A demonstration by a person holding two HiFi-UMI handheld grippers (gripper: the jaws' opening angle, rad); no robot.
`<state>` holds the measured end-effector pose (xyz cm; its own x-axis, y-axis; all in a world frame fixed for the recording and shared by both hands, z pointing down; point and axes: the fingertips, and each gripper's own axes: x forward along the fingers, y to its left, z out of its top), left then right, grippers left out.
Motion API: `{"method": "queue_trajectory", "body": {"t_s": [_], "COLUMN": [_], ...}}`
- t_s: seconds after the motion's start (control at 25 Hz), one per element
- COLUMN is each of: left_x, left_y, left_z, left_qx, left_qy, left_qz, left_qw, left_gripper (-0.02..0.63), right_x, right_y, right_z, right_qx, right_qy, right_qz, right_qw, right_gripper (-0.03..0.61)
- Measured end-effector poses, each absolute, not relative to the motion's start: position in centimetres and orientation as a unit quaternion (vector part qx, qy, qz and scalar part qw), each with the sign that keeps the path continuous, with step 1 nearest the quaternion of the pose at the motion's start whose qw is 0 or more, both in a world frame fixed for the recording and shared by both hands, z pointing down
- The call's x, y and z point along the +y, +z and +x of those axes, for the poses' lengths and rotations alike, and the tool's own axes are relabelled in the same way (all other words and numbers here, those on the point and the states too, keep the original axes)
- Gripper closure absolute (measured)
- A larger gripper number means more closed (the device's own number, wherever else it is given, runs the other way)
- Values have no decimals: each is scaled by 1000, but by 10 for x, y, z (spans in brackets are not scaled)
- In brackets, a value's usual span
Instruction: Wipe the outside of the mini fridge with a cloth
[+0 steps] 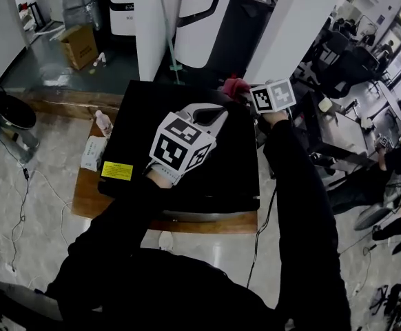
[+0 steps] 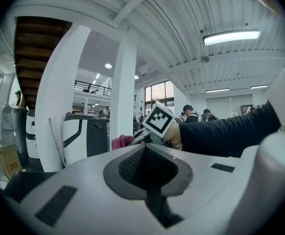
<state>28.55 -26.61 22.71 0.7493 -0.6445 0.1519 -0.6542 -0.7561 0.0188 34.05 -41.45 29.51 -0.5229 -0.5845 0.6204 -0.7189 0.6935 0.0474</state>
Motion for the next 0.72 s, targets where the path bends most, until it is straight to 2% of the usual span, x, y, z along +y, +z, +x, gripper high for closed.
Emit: {"method": "queue_trajectory", "body": {"t_s": [0.12, 0.36, 0.72], "left_x": [-269, -272, -246], "left_y": [232, 237, 243], "left_z": [284, 274, 276], "left_qx": [-343, -344, -356], "left_qy": [68, 69, 77], "left_qz": [936, 935, 929], "left_qw": [44, 54, 64], "left_gripper": [607, 607, 607], "right_x": [-427, -422, -346], "right_y": [319, 330, 326], "right_z": [341, 329, 324], "right_qx": [-853, -856, -872], "right_qy": [105, 121, 116], "right_qz": [372, 332, 279], "right_qw": [350, 378, 384], "right_gripper": [500, 505, 506]}}
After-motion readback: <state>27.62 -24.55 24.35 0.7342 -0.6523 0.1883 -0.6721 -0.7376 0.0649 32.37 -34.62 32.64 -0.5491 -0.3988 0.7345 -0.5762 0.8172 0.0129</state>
